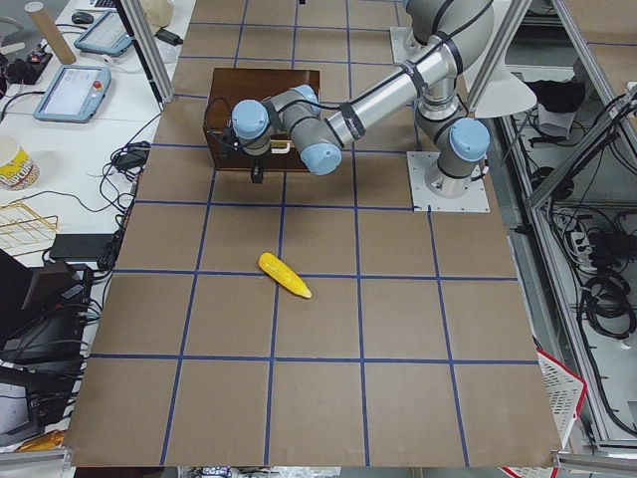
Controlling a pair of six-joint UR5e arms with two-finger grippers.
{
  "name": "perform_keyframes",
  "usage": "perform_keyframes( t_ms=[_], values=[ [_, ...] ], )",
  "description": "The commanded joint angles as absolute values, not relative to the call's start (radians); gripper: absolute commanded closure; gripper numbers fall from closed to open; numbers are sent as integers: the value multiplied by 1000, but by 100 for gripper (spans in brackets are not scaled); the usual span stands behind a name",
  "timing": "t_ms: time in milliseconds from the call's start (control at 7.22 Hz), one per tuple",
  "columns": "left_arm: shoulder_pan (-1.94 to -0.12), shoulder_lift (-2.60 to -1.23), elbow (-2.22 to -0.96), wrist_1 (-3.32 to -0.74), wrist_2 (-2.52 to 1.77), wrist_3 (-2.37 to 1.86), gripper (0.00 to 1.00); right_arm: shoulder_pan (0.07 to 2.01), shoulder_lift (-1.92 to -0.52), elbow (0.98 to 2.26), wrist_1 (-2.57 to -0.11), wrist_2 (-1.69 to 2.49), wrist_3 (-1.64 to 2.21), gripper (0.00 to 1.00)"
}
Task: Open drawer and put corn inside
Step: 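Close the left gripper on the white drawer handle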
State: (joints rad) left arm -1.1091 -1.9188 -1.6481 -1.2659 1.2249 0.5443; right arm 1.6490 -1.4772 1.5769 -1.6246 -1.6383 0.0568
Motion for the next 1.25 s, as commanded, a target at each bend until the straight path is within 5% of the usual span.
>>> perform_keyframes(
  t_ms=[0, 1108],
  values=[
    [-1111, -1924, -1647, -1267, 1204, 485, 0, 1649, -1477, 1577, -1624, -1638, 57, 0],
    [-1118, -1940, -1657, -1267, 1187, 462, 0, 1649, -1477, 1577, -1624, -1638, 57, 0]
  ],
)
